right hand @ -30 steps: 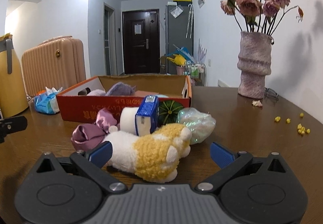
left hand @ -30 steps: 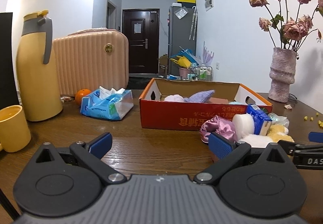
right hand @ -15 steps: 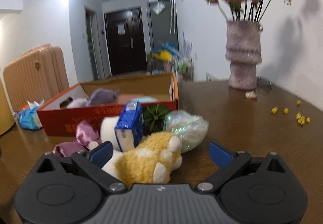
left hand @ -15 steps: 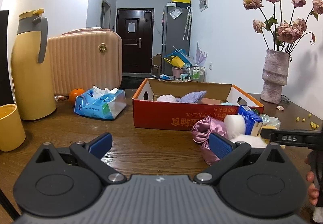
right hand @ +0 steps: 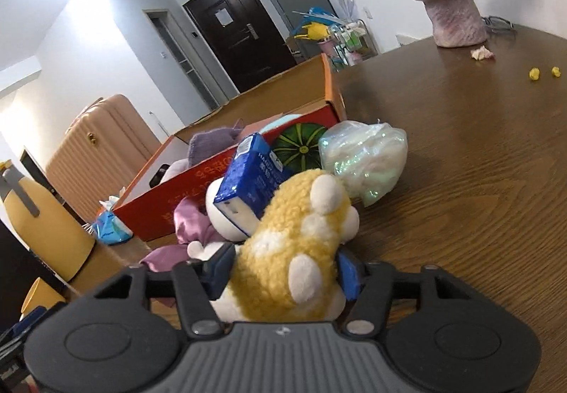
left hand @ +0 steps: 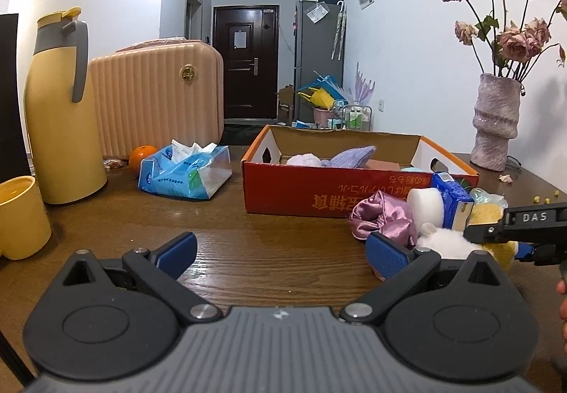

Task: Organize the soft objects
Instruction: 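Grasp the yellow-and-white plush toy with the right tool and lift it, then grasp the pink satin scrunchie with the left tool while the right tool holds the plush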

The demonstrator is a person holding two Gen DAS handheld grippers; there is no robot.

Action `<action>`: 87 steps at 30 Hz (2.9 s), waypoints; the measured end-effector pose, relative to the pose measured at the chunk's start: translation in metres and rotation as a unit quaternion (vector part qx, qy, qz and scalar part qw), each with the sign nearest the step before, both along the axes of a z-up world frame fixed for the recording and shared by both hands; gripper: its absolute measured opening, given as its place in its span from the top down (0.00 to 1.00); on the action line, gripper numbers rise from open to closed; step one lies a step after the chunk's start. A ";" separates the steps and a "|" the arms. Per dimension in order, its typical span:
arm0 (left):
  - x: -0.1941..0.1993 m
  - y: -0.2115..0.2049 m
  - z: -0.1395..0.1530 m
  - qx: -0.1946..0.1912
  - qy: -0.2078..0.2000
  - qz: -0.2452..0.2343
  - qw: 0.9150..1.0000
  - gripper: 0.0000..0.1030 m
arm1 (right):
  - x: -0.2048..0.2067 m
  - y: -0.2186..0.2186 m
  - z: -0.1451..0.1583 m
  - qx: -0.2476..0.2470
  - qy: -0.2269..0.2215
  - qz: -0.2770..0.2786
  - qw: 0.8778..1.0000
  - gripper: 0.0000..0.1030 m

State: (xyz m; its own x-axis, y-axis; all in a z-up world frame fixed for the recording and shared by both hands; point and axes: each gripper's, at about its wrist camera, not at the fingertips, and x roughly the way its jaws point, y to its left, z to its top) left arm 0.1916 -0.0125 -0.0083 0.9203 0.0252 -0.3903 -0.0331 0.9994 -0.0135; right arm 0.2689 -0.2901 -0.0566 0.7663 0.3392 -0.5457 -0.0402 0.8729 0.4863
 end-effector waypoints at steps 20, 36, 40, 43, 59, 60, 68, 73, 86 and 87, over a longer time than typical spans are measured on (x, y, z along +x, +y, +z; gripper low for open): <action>0.007 -0.007 -0.007 0.022 0.005 0.030 0.999 0.00 | -0.027 -0.031 0.031 0.046 -0.084 -0.032 0.995 0.55; 0.027 -0.067 -0.014 0.027 0.024 0.014 0.999 0.00 | -0.024 -0.086 0.036 0.058 -0.107 -0.062 0.991 0.54; 0.035 -0.079 -0.016 0.027 0.029 0.006 0.999 0.00 | -0.020 -0.100 0.033 0.057 -0.104 -0.075 0.990 0.54; 0.042 -0.087 -0.017 0.031 0.029 0.002 0.999 0.00 | -0.016 -0.107 0.031 0.054 -0.101 -0.081 0.990 0.54; 0.087 -0.104 -0.029 0.055 0.068 -0.020 0.996 0.00 | -0.004 -0.122 0.016 0.049 -0.083 -0.097 0.991 0.54; 0.090 -0.104 -0.029 0.054 0.070 -0.021 0.996 0.00 | -0.004 -0.121 0.016 0.047 -0.083 -0.097 0.991 0.54; 0.105 -0.097 -0.035 0.030 0.105 -0.043 0.993 0.41 | -0.004 -0.117 0.015 0.039 -0.081 -0.094 0.991 0.54; 0.105 -0.097 -0.037 0.023 0.113 -0.062 0.991 0.61 | -0.004 -0.117 0.015 0.037 -0.082 -0.095 0.991 0.54; 0.095 -0.092 -0.026 0.017 0.081 -0.047 0.995 0.65 | -0.013 -0.112 0.018 0.021 -0.105 -0.105 0.989 0.54; 0.094 -0.092 -0.025 0.016 0.077 -0.047 0.996 0.66 | -0.014 -0.112 0.019 0.020 -0.106 -0.107 0.988 0.54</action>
State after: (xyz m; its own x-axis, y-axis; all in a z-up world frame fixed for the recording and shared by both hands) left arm 0.2852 -0.1040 -0.0335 0.8481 -0.0436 -0.5281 0.0620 0.9979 0.0172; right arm 0.2549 -0.4021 -0.0378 0.9188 0.1746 -0.3540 0.0384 0.8531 0.5203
